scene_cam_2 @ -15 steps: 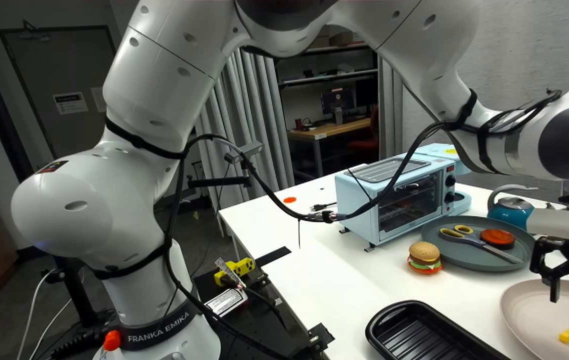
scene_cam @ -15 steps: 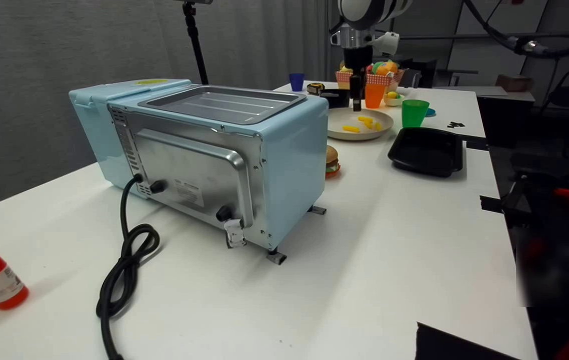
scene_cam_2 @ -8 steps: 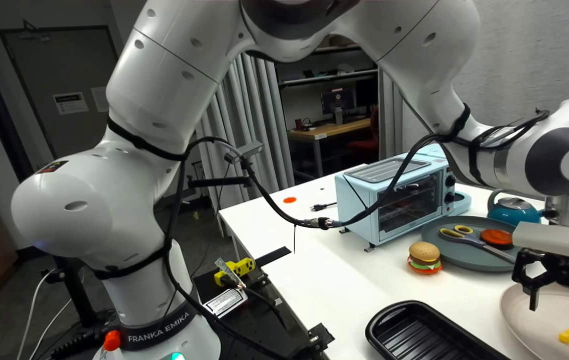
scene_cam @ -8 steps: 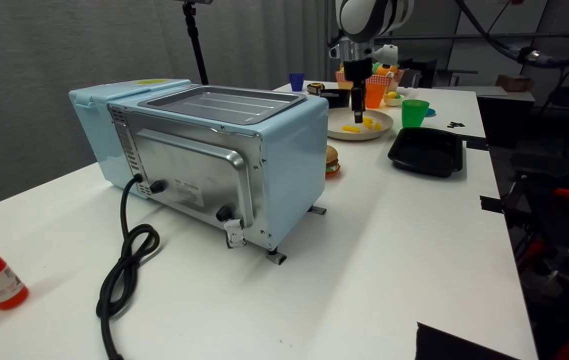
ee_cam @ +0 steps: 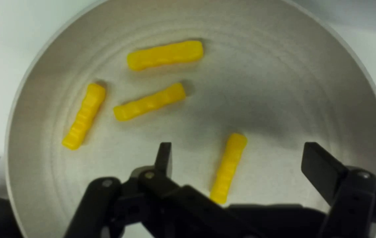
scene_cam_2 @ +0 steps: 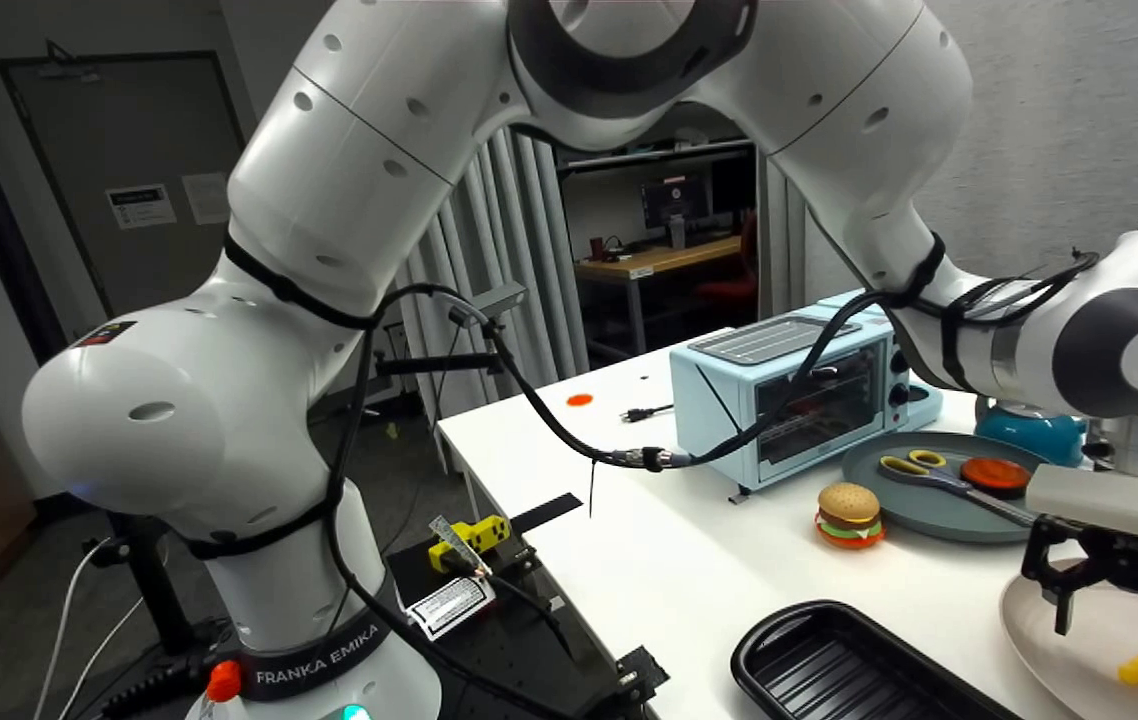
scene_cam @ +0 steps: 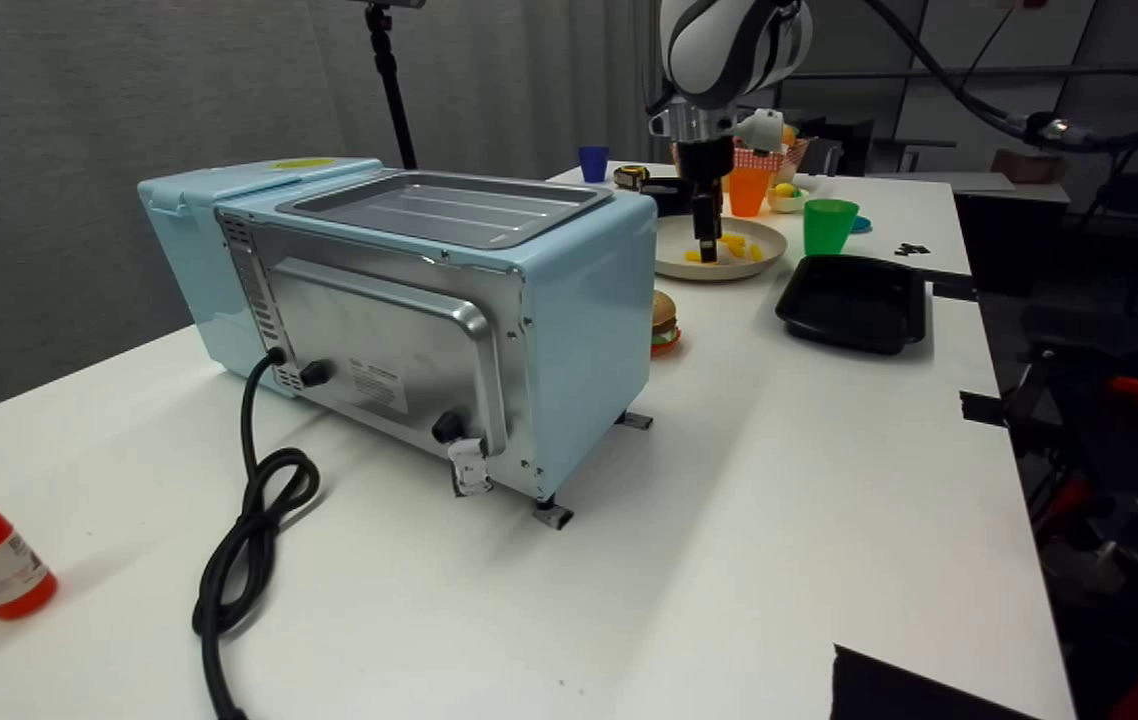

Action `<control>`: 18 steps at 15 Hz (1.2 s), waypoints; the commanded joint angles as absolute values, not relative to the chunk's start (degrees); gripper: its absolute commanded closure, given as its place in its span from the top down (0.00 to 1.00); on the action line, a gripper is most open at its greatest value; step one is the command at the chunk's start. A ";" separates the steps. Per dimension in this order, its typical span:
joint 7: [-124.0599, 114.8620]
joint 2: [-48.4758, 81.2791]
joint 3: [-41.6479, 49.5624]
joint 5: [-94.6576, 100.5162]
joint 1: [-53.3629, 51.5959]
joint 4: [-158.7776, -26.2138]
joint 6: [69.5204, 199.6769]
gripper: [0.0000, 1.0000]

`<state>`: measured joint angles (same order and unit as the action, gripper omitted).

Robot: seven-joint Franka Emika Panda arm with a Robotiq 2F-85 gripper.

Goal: Take the objects on the plate and put them in the bin

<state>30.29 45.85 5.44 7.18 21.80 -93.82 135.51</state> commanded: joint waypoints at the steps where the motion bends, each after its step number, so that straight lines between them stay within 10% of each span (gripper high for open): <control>1: 30.86 48.51 5.12 7.33 22.48 -90.08 135.45 1.00; 4: 30.63 49.62 5.08 7.27 22.43 -88.50 135.21 1.00; 6: 30.43 50.24 5.14 7.26 22.42 -87.75 135.12 0.72; 18: 29.26 50.50 5.81 7.47 22.18 -86.09 134.56 0.00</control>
<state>29.98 49.52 5.62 7.20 21.83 -88.24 135.30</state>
